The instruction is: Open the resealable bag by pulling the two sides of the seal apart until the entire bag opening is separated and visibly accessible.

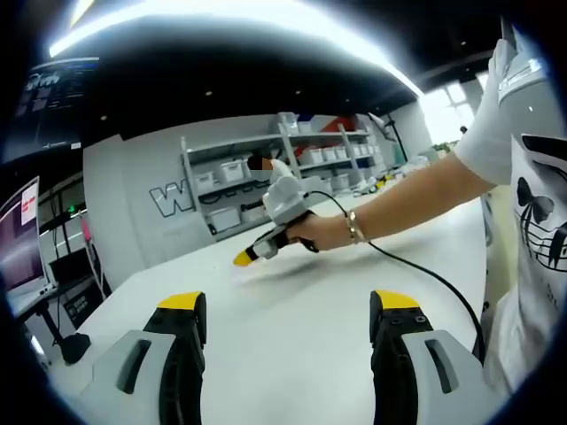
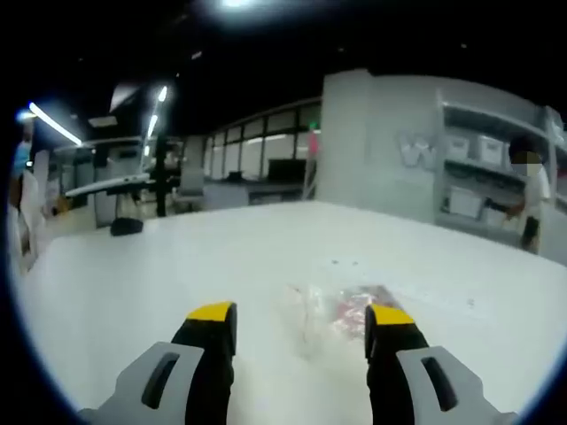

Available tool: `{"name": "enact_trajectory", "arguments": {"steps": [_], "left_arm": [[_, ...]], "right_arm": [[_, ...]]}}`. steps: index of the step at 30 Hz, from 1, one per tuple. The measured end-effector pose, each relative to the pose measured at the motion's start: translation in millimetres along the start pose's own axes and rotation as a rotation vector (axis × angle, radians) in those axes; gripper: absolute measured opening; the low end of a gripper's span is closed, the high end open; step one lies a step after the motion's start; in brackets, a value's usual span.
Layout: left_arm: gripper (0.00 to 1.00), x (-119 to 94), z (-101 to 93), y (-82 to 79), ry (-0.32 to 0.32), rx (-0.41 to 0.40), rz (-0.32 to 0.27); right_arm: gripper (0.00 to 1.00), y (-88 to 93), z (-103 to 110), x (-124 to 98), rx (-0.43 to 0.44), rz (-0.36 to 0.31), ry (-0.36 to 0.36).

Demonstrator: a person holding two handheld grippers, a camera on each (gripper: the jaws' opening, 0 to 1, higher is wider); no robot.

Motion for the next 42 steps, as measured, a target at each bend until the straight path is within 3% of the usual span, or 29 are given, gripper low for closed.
{"name": "enact_trajectory", "arguments": {"steps": [12,35,42], "left_arm": [[0.74,0.9,0.1,-1.6,0.006,0.011,0.012],[0.74,1.9,-1.5,1.9,-0.007,0.013,0.036],[0.74,3.2,-3.7,-0.7,-0.005,0.016,0.032]], "right_arm": [[0.75,3.1,-1.5,-13.1,0.06,-0.036,0.009],[0.78,-0.3,16.6,-66.8,0.087,-0.136,-0.031],[0.79,3.1,10.9,-76.9,0.101,-0.147,-0.015]]}}
Point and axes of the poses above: the point that each gripper's makers call its tool centre point, and the gripper's own axes: x roughly forward along the fingers, z roughly to its left, y roughly out of its underside, the point moved 10 cm from there along -x, roughly backward along the fingers
